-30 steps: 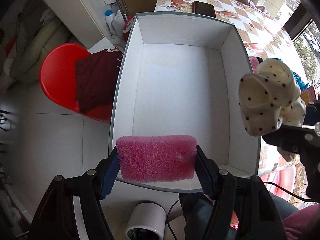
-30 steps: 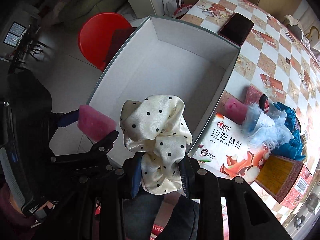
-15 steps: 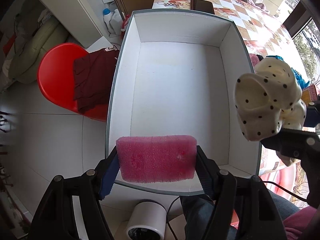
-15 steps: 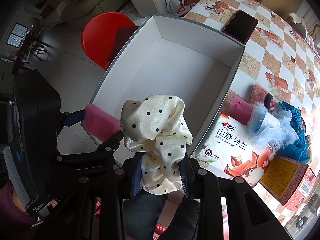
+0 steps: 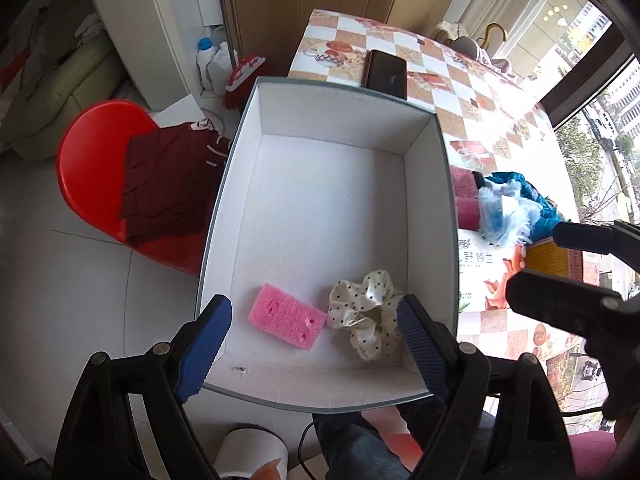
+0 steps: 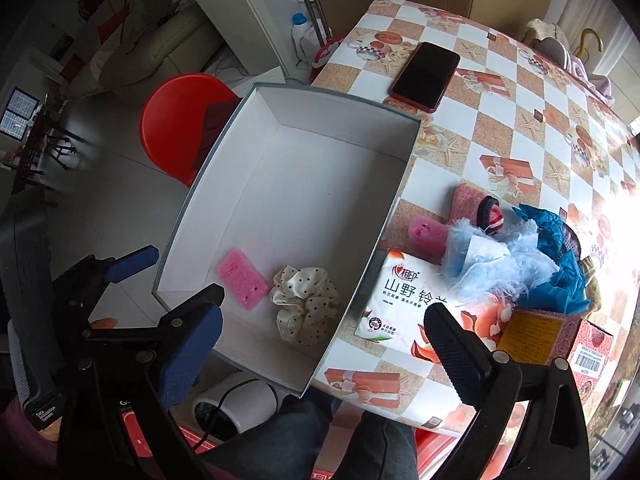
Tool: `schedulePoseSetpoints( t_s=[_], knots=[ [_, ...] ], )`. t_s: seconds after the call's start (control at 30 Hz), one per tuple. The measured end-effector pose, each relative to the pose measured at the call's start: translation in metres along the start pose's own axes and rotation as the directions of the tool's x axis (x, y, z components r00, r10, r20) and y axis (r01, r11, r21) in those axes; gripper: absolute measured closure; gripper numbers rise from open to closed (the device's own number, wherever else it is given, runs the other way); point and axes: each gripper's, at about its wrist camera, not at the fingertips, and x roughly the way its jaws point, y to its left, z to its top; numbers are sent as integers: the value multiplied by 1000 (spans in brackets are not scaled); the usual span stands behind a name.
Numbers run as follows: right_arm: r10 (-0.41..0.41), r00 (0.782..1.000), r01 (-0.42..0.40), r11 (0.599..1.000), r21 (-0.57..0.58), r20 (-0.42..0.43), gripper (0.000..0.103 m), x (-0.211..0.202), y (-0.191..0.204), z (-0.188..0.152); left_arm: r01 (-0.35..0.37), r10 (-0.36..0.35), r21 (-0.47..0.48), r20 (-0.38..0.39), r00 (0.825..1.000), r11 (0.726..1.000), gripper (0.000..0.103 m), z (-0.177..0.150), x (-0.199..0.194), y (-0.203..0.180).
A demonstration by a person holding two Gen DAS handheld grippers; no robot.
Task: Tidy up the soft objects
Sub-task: 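Grasp the blue feather duster with the left tool while the right tool grasps the beige glove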
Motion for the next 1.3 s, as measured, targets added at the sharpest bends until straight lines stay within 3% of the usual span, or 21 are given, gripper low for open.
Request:
schedulePoseSetpoints(
  t_s=[0.23,0.37,0.47,0.6,0.77,0.87,1.03,1.1,1.17,1.2,1.23,1.3],
  knots=[
    [-34,996,18,981,195,80,1,-51,-83,15,100,-104,157,13,995,983,15,53,-10,-71],
    [-98,989,56,941,333,110,1,-80,-156,12,77,-77,307,-10,997,949,15,70,5,-128],
    [-119,989,69,891,449,84,1,-85,-216,4,59,-39,431,-55,998,901,15,79,32,-169],
    [-72,997,45,821,569,25,1,-67,-282,-13,59,7,556,-117,993,829,15,85,68,-201],
    [37,999,-7,758,652,-32,1,-23,-329,-25,21,89,679,-127,988,733,15,89,107,-239],
    [93,994,-31,726,688,-53,1,6,-347,-27,23,123,712,-153,980,702,15,94,131,-258],
    [157,984,-50,676,735,-78,2,45,-364,-28,49,143,706,-210,967,707,15,100,153,-274],
    [172,981,-48,671,740,-92,8,54,-365,-29,54,159,705,-232,960,707,19,100,159,-285],
    [200,974,-56,664,746,-104,55,60,-364,-32,58,183,698,-265,947,714,51,100,167,-283],
    [218,970,-65,658,750,-108,61,61,-364,-34,57,188,685,-277,942,726,57,101,169,-281],
    [227,969,-73,653,754,-103,65,61,-363,-36,66,173,663,-289,942,746,74,103,169,-277],
    [225,971,-91,649,755,-77,74,55,-364,-40,93,122,602,-306,944,793,78,108,165,-267]
  ],
)
